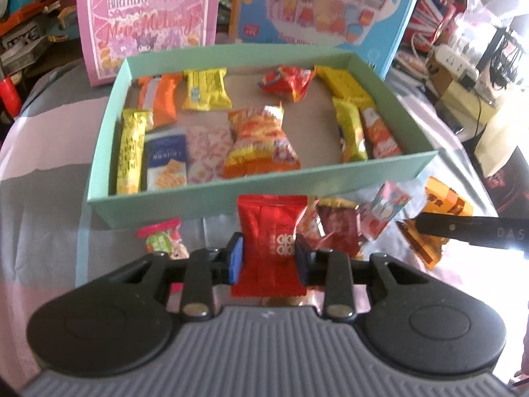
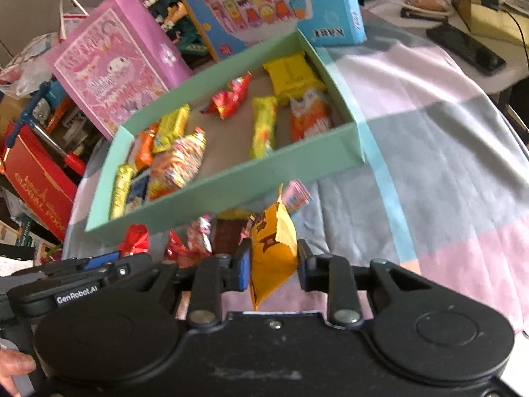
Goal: Organize snacks
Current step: 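Lower the red candy and orange-brown packet into the tray and release both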
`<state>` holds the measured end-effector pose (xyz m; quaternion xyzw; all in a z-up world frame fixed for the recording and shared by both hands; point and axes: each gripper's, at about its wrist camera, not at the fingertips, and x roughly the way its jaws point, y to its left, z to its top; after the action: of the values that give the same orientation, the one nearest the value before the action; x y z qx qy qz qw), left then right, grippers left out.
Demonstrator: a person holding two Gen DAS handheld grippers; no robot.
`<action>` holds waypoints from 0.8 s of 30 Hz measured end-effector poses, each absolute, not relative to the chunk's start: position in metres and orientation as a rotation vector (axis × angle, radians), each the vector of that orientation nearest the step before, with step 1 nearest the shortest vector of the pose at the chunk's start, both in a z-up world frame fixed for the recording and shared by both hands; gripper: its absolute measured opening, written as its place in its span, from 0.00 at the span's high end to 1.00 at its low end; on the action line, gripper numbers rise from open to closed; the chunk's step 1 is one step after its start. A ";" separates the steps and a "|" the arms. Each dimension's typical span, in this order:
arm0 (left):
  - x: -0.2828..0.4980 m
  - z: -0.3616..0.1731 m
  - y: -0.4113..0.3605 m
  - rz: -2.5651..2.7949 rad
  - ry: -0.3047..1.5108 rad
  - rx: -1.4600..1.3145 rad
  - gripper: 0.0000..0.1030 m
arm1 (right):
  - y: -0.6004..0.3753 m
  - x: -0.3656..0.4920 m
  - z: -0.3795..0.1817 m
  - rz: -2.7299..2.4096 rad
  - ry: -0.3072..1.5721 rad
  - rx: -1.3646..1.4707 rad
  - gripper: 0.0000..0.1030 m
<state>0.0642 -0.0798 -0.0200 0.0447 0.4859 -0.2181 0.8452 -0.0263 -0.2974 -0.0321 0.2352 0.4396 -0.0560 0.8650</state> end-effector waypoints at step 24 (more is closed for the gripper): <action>0.247 -0.015 -0.133 -0.432 1.006 0.061 0.69 | -0.345 0.168 -0.019 -0.147 0.895 0.510 0.74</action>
<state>0.2466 -0.1329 -0.0148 0.0290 0.4780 -0.2055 0.8535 0.1678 -0.3455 -0.0193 0.2435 0.4277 -0.0703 0.8676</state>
